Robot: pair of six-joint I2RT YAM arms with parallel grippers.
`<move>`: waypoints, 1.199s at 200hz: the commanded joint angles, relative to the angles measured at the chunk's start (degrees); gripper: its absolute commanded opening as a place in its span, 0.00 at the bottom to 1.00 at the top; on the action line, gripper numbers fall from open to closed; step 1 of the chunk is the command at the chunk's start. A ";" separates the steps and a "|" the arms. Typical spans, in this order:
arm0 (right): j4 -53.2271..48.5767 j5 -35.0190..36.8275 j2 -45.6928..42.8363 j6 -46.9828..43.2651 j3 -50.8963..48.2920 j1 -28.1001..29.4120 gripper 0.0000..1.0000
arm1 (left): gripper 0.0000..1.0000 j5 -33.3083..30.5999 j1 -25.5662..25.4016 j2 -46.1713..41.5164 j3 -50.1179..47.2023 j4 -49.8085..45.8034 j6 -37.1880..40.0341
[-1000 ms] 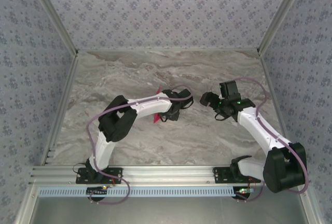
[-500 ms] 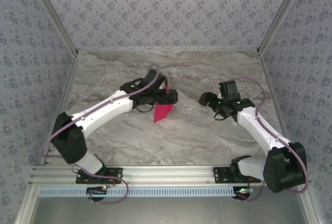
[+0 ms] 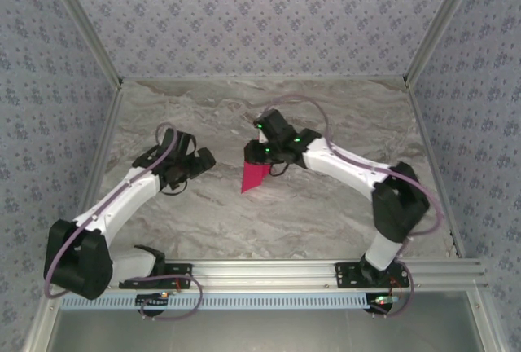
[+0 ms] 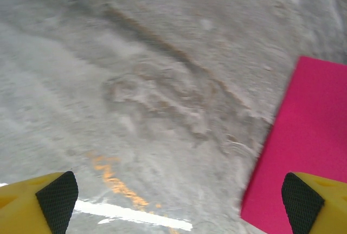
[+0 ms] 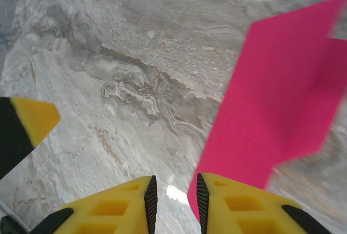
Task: Fold a paper plane with a square sheet of paper (pick it up from the middle)
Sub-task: Move the paper to the center of the table.
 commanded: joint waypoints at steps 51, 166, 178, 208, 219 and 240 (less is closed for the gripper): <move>-8.74 1.29 18.75 -0.53 11.07 2.27 0.26 | 0.99 3.92 4.63 -5.83 -5.48 -0.38 -2.31; -6.97 -4.88 12.86 -9.18 -6.52 1.74 0.28 | 0.98 15.51 4.14 -0.18 -6.27 7.91 -0.43; -6.86 -5.93 9.91 -9.53 -8.25 1.80 0.29 | 0.97 16.88 3.33 0.44 -6.44 10.07 -0.41; -3.41 -4.75 0.45 -4.89 -12.12 0.62 0.45 | 0.92 18.62 -1.42 2.68 -5.43 15.57 -0.44; -1.13 -4.32 -3.47 -2.19 -14.39 -0.66 0.54 | 0.90 19.20 -3.58 3.83 -4.83 17.77 -0.88; 2.53 -4.45 -10.13 3.02 -20.67 -4.34 0.64 | 0.84 20.45 -7.58 6.60 -4.04 23.41 -2.04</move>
